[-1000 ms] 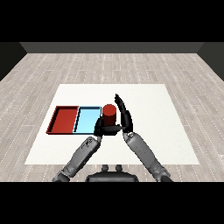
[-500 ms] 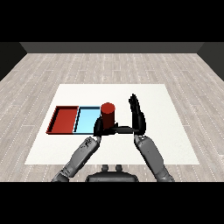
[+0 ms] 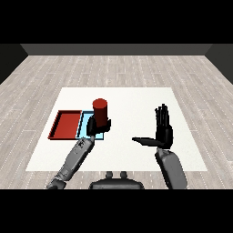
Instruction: Pick the red can and put it in the red box
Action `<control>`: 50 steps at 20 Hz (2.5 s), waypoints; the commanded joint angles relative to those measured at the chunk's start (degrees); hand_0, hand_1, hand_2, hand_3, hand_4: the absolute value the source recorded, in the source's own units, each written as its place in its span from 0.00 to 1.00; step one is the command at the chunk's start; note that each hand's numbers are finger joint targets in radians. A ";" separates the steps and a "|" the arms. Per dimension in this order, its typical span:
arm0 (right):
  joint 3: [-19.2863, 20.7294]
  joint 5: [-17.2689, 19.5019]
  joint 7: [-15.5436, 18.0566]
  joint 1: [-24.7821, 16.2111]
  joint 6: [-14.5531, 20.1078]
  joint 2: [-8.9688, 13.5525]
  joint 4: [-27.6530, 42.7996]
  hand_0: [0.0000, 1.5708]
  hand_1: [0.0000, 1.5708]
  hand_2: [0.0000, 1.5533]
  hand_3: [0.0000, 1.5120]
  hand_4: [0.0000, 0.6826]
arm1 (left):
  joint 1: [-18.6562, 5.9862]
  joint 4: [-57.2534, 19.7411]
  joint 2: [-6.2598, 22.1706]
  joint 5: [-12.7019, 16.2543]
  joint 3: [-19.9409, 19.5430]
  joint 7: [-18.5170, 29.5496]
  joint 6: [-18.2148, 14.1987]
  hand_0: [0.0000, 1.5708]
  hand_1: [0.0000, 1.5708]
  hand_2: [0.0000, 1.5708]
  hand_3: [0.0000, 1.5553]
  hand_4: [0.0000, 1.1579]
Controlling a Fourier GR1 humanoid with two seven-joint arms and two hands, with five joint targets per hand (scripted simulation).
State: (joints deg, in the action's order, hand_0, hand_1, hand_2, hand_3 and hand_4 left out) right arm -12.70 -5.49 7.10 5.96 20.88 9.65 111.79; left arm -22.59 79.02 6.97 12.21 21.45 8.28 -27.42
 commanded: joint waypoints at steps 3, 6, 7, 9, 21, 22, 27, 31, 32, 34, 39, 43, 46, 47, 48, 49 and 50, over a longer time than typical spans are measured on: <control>6.35 -3.20 4.04 -7.78 -2.85 2.65 0.48 0.00 0.00 0.00 0.00 0.00 | -1.74 -2.15 8.54 0.81 -8.40 -3.37 3.64 1.00 1.00 1.00 0.94 0.97; 8.30 -5.14 8.58 -9.42 -5.46 2.81 -3.44 0.00 0.00 0.00 0.00 0.00 | -0.61 -6.32 12.26 -0.40 -10.87 -3.52 3.78 1.00 1.00 1.00 0.96 0.97; 7.95 -5.59 7.16 -12.73 -5.32 2.87 -0.53 0.00 0.00 0.00 0.00 0.00 | -2.17 -8.96 12.49 -1.39 -11.88 -2.89 2.90 1.00 1.00 1.00 0.96 0.98; 10.56 -6.80 7.50 -11.36 -6.87 4.68 -1.96 0.00 0.00 0.00 0.00 0.00 | -0.36 -12.84 17.09 -2.85 -13.30 -2.18 3.80 1.00 1.00 0.99 0.94 0.98; 8.51 -3.01 6.70 -7.74 -5.32 2.21 -5.87 0.00 0.00 0.00 0.00 0.00 | -10.48 -46.69 25.21 -6.61 -22.15 0.77 6.96 1.00 1.00 0.98 0.92 0.88; 8.32 -3.02 7.87 -8.25 -5.47 1.47 -5.70 0.00 0.00 0.00 0.00 0.00 | -13.69 -48.63 27.05 -7.38 -21.82 -2.42 8.90 1.00 1.00 0.97 0.93 0.89; 5.92 2.08 8.20 -4.67 -4.45 1.46 -11.16 0.00 0.00 0.00 0.00 0.00 | -16.28 -62.04 21.12 -11.47 -20.02 1.66 5.35 1.00 1.00 0.95 0.88 0.83; 9.01 0.16 8.69 -2.55 -6.28 2.89 -15.02 0.00 0.00 0.00 0.00 0.00 | -17.52 -69.20 19.69 -11.52 -21.17 1.69 5.86 0.30 0.30 0.33 0.05 0.67; 7.37 0.61 10.09 -5.25 -5.52 0.87 -14.35 0.00 0.00 0.00 0.00 0.00 | -18.75 -70.54 18.33 -12.09 -21.01 1.24 4.31 0.36 0.36 0.40 0.32 0.66; 7.96 2.10 13.17 -1.89 -5.73 0.93 -20.31 0.00 0.00 0.00 0.00 0.00 | -17.84 -70.28 17.69 -10.06 -23.04 5.52 7.07 0.86 0.86 0.87 0.82 0.81; 9.91 -0.74 13.66 -6.03 -7.56 2.04 -15.69 0.00 0.00 0.00 0.00 0.00 | -21.07 -74.23 20.77 -16.56 -16.72 1.18 18.14 0.00 0.00 0.00 0.00 0.27; 10.39 -1.25 13.89 -4.75 -9.13 2.18 -16.90 0.00 0.00 0.00 0.00 0.00 | -22.91 -76.59 21.45 -18.72 -15.82 -2.91 12.16 0.00 0.00 0.00 0.00 0.00; 10.09 -0.70 13.98 -3.04 -8.44 0.63 -18.51 0.00 0.00 0.00 0.00 0.00 | -21.41 -74.98 23.77 -15.66 -19.27 0.74 11.67 0.00 0.00 0.00 0.00 0.00; 11.22 -2.36 11.18 -1.49 -9.22 1.86 -16.07 0.00 0.00 0.00 0.00 0.00 | -21.42 -74.32 24.89 -13.79 -21.08 2.14 13.76 0.00 0.00 0.00 0.00 0.00; 9.78 -0.03 12.24 -3.24 -8.23 1.41 -16.25 0.00 0.00 0.00 0.00 0.00 | -20.31 -72.96 23.55 -12.23 -22.71 4.98 11.25 0.00 0.00 0.00 0.00 0.00; 9.46 -1.20 10.64 -3.44 -7.93 0.81 -13.08 0.00 0.00 0.00 0.00 0.00 | -20.63 -70.66 22.52 -9.42 -25.46 7.60 7.61 0.00 0.00 0.00 0.00 0.00; 11.05 -3.29 13.48 -3.49 -10.55 1.73 -15.80 0.00 0.00 0.00 0.00 0.00 | -20.96 -68.00 23.58 -6.97 -27.96 11.89 7.30 0.00 0.00 0.00 0.00 0.00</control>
State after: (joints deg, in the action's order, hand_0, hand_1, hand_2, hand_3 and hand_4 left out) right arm -2.65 -6.73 19.35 2.66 12.29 11.07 96.12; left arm -43.62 6.60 29.86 -0.22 -0.81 13.04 -17.10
